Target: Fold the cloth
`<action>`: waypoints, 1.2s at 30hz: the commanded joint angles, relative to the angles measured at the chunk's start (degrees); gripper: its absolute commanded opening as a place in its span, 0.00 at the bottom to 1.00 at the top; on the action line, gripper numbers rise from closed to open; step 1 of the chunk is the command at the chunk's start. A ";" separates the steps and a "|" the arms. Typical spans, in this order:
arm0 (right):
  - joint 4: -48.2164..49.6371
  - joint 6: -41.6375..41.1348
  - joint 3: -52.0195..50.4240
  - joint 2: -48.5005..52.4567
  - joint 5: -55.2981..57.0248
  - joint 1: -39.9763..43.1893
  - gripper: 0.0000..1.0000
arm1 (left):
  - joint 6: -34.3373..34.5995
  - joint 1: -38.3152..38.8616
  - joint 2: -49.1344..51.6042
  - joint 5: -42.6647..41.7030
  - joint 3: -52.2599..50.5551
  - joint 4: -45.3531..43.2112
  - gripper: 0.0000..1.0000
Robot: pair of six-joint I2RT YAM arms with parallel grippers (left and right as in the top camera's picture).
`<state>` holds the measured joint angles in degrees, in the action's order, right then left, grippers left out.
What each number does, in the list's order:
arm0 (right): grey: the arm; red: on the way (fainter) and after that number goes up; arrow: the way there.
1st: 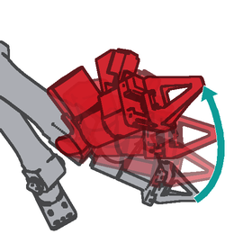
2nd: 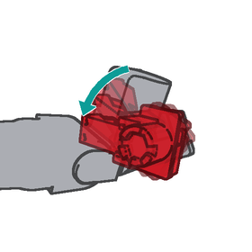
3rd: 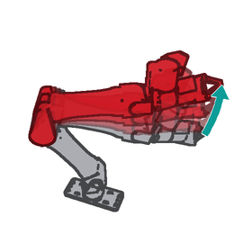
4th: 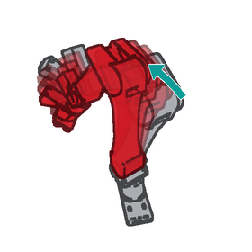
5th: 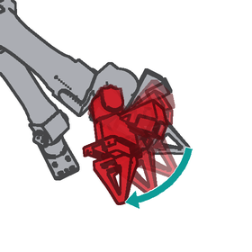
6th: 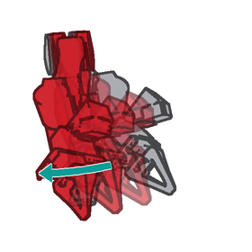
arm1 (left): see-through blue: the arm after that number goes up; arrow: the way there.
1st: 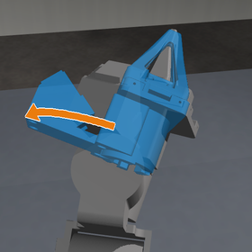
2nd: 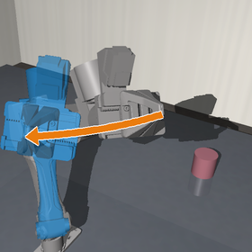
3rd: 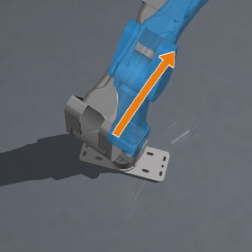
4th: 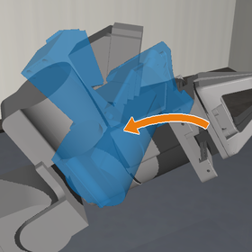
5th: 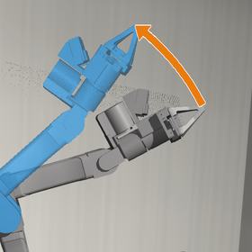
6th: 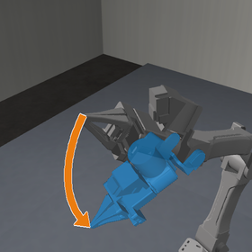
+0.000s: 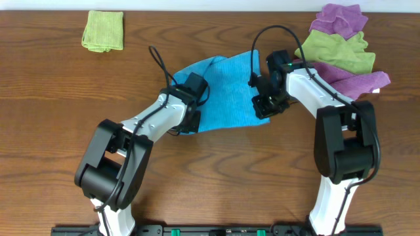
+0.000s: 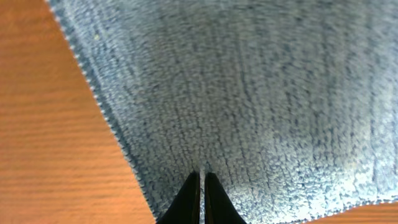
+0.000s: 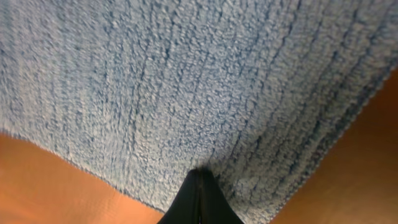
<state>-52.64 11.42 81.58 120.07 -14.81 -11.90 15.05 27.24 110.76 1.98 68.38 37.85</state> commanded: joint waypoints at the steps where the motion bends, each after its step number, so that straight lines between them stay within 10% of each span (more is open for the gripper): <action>1: -2.58 -2.25 -0.81 2.45 3.45 -1.38 0.02 | -0.28 -2.69 1.18 2.49 -2.62 2.03 0.06; 36: -11.78 -7.08 -1.01 -22.53 15.04 -8.07 0.02 | -6.25 -4.46 -0.94 -2.47 -2.64 7.74 0.06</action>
<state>-64.01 5.02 80.82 100.73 -0.95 -19.70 9.28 23.24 109.89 0.19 67.40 45.15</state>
